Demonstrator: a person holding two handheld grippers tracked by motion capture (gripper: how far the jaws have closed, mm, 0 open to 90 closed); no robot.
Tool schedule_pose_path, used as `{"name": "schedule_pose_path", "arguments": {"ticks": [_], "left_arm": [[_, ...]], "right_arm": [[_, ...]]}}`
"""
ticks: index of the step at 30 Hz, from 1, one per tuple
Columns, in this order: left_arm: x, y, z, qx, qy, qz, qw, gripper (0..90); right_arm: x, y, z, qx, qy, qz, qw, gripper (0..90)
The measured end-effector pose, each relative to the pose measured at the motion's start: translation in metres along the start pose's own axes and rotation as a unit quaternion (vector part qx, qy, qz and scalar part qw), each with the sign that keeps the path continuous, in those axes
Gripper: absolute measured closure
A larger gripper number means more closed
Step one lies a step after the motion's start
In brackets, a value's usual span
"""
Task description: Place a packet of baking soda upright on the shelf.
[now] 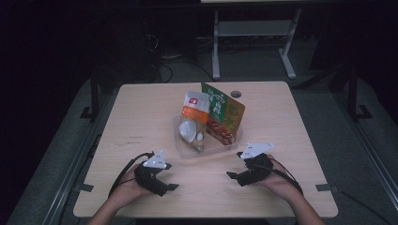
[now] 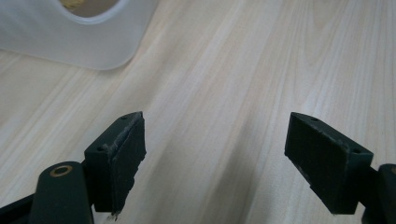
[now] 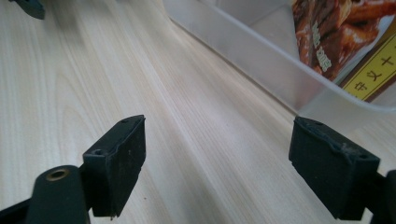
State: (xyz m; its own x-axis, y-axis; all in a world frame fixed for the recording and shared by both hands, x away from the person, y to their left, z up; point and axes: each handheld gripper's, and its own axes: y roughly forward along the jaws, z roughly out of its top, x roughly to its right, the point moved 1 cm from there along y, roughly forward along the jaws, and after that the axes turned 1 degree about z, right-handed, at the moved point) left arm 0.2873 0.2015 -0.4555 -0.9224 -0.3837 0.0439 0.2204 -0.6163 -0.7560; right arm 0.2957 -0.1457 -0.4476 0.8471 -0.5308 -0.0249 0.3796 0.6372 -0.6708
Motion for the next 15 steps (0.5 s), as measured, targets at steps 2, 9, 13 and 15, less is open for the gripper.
{"name": "schedule_pose_path", "arguments": {"ticks": [2,9,13,15], "left_arm": [[0.002,0.0024,0.0003,0.002,0.001,-0.002,1.0,19.6],[0.0046,0.006,0.0002,-0.011,0.016,-0.009,0.9998,19.2],[0.0057,0.0076,0.0002,-0.012,0.017,-0.008,0.9998,19.1],[0.0062,0.0079,0.0003,-0.013,0.018,-0.009,0.9997,19.2]], "right_arm": [[0.0007,0.0013,-0.001,-0.001,0.001,-0.001,1.0,17.1],[0.0027,0.0018,-0.002,0.002,0.003,0.003,1.0,16.6],[0.0029,0.0019,-0.0021,0.002,0.003,0.0,1.0,16.6],[0.003,0.0016,-0.002,0.003,0.002,0.001,1.0,16.6]]}}
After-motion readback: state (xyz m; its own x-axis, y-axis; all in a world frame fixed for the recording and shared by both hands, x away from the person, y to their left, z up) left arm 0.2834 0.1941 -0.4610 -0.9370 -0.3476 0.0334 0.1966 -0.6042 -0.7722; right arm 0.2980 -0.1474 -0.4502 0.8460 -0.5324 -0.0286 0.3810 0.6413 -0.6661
